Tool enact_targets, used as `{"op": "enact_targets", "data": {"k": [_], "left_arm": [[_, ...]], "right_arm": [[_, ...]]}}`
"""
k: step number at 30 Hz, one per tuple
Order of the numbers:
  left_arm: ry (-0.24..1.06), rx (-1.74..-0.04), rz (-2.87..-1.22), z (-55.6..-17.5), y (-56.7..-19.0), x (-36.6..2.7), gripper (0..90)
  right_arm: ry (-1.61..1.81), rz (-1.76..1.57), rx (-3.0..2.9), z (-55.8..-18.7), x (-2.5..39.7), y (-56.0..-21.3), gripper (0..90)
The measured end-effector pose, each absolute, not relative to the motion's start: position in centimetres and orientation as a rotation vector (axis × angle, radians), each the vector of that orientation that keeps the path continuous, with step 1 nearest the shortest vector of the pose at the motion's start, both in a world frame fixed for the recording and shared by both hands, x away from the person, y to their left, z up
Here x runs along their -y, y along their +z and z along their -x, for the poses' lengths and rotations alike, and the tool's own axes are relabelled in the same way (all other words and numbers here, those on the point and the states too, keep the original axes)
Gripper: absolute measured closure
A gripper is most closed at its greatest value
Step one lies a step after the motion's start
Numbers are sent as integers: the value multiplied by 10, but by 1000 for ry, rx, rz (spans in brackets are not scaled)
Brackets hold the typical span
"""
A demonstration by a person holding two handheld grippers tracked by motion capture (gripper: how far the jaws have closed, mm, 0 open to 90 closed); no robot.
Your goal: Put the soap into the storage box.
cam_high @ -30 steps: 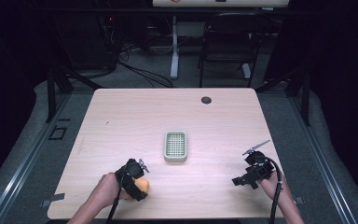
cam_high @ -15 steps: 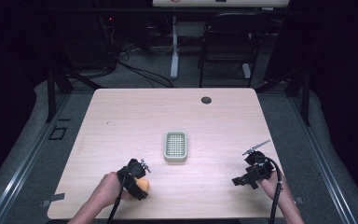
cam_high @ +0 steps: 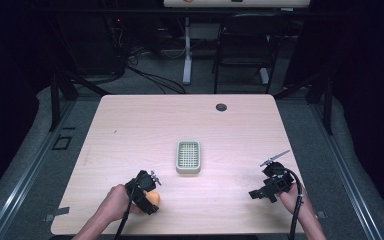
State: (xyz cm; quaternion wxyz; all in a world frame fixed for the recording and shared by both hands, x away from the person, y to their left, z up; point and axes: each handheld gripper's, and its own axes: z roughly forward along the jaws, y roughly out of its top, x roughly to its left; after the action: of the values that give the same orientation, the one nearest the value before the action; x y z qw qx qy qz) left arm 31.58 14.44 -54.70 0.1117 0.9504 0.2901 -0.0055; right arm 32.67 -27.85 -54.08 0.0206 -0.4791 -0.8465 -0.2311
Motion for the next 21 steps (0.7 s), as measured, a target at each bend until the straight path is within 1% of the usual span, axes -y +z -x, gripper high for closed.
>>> {"op": "enact_targets", "data": {"k": [2,15,21], "left_arm": [[-17,-854,-2782,-316,-545,-146,249],[-22,-884,-2734,-317,-537,-155,249],[-17,-898,-2718,-318,-532,-160,250]], "right_arm": [[-676,1444,2647,-328,280,-539,151],[-719,1484,2625,-327,278,-541,151],[-688,1458,2650,-328,281,-538,151]]}}
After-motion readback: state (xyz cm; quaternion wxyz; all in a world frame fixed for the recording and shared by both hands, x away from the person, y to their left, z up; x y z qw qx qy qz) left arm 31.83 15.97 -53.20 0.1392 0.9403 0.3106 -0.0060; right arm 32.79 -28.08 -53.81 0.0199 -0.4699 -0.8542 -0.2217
